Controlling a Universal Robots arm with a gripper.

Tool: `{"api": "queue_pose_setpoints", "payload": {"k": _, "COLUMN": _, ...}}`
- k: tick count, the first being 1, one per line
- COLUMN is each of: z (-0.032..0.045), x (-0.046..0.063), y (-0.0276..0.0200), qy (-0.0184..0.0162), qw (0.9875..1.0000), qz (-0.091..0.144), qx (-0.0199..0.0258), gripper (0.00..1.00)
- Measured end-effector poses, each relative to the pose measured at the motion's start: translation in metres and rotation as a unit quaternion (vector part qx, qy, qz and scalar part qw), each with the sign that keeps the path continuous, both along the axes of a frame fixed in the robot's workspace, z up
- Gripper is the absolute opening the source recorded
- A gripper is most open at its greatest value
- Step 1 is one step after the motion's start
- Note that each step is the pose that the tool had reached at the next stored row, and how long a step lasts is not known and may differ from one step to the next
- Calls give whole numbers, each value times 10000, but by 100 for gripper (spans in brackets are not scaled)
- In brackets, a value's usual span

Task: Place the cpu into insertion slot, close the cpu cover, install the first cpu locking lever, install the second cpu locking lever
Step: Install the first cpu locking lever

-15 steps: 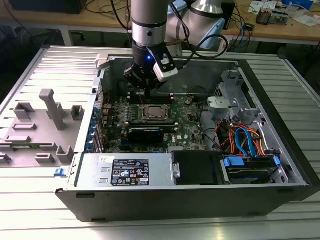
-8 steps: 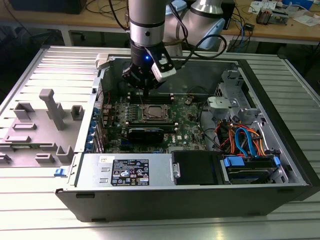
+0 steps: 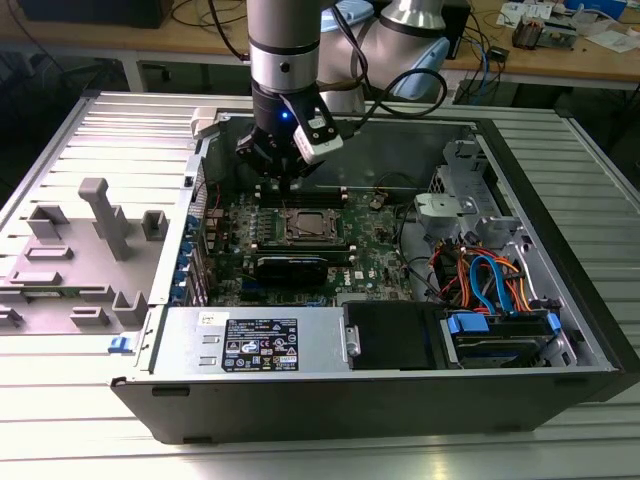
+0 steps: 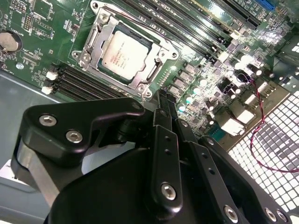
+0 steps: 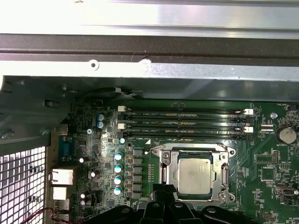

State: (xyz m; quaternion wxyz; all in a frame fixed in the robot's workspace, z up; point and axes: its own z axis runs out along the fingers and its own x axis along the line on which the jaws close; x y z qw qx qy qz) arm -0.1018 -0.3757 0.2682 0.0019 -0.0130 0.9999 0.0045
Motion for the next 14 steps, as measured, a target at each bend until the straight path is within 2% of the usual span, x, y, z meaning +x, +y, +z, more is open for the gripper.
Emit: {"api": "queue_pose_setpoints", "payload": {"k": 14, "z": 0, "x": -47, "y": 0, "qy": 0, "qw": 10000, "qz": 1, "qx": 0, "gripper": 11}}
